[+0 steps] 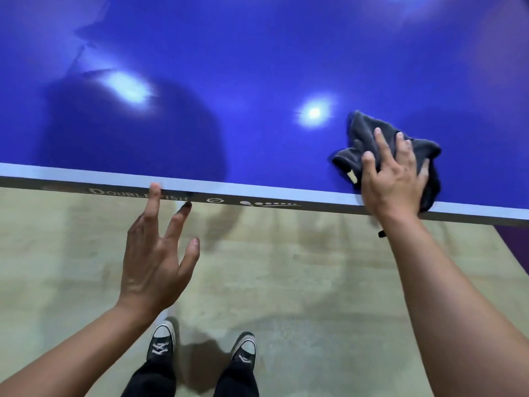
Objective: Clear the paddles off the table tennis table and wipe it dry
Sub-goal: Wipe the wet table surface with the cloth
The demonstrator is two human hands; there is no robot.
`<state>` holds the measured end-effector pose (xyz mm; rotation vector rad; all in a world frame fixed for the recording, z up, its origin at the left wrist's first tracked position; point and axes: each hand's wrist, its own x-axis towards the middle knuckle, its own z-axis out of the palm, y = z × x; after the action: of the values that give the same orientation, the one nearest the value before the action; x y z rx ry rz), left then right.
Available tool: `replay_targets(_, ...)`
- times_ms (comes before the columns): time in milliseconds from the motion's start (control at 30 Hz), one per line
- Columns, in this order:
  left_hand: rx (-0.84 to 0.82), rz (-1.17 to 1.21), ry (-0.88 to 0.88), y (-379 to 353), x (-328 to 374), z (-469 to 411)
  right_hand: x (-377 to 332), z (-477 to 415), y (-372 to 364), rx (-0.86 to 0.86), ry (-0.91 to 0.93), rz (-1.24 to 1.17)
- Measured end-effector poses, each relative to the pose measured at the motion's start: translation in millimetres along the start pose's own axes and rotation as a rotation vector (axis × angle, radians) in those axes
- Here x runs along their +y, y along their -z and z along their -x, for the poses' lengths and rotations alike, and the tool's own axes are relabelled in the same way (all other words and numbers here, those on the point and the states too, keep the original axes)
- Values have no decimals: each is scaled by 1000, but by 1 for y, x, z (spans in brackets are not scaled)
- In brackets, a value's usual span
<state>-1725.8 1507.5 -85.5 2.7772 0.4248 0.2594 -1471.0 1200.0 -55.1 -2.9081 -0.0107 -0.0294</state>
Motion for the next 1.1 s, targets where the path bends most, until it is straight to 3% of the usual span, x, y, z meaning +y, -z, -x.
replay_targets(167, 33, 17, -30, 5, -13, 0, -10, 8, 1, 8, -33, -15)
replay_targets(300, 63, 35, -56, 20, -25, -7, -49, 38, -9, 25, 45, -4)
replay_targets(500, 174, -35, 175, 59, -113, -20, -195, 88, -51, 55, 223, 37)
replay_targets(867, 125, -115, 218, 117, -248, -38, -447, 190, -108, -10, 584, -41)
replay_targets(967, 100, -109, 210, 125, -279, -50, -486, 194, -115, -52, 585, -37)
replay_targets(1100, 54, -104, 183, 137, -303, -60, -512, 179, -121, -59, 439, -18)
